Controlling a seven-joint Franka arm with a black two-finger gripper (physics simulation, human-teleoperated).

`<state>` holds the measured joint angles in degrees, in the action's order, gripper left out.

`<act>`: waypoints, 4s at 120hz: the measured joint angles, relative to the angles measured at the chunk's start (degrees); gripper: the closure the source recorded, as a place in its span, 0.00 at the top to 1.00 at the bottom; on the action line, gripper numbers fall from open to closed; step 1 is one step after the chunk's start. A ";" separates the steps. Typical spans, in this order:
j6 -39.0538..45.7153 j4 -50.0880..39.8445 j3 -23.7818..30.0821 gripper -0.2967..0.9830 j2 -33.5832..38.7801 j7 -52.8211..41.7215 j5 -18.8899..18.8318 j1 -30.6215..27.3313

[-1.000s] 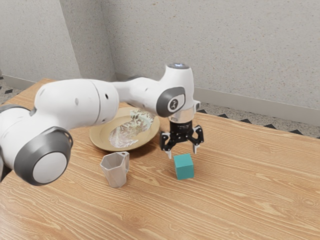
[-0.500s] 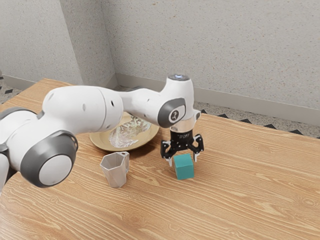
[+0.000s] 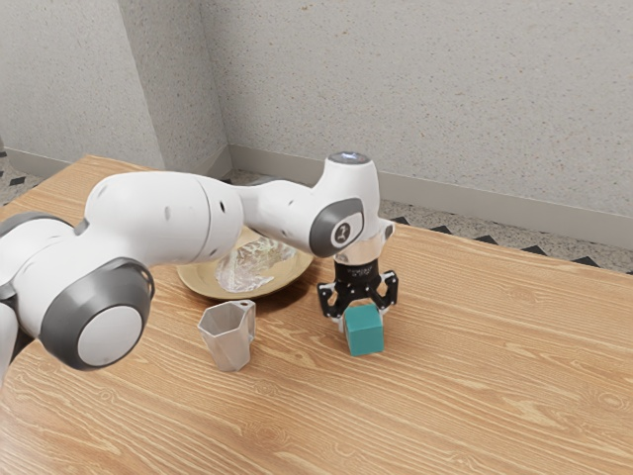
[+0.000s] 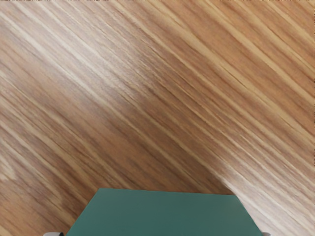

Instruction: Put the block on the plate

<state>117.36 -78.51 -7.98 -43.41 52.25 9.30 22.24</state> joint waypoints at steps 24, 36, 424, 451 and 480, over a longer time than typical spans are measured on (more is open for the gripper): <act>0.14 0.00 -0.01 0.57 0.02 -0.50 0.16 0.00; 0.14 0.00 -0.09 0.56 0.37 -0.71 0.18 0.00; -15.68 -8.35 7.70 0.77 30.90 -30.16 -2.53 -26.37; -21.80 -10.57 10.10 0.77 37.59 -35.67 -4.83 -26.50; -27.53 -10.08 10.89 0.77 43.01 -39.60 -6.02 -25.44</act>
<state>89.83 -88.60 2.91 -0.40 12.64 3.28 -3.20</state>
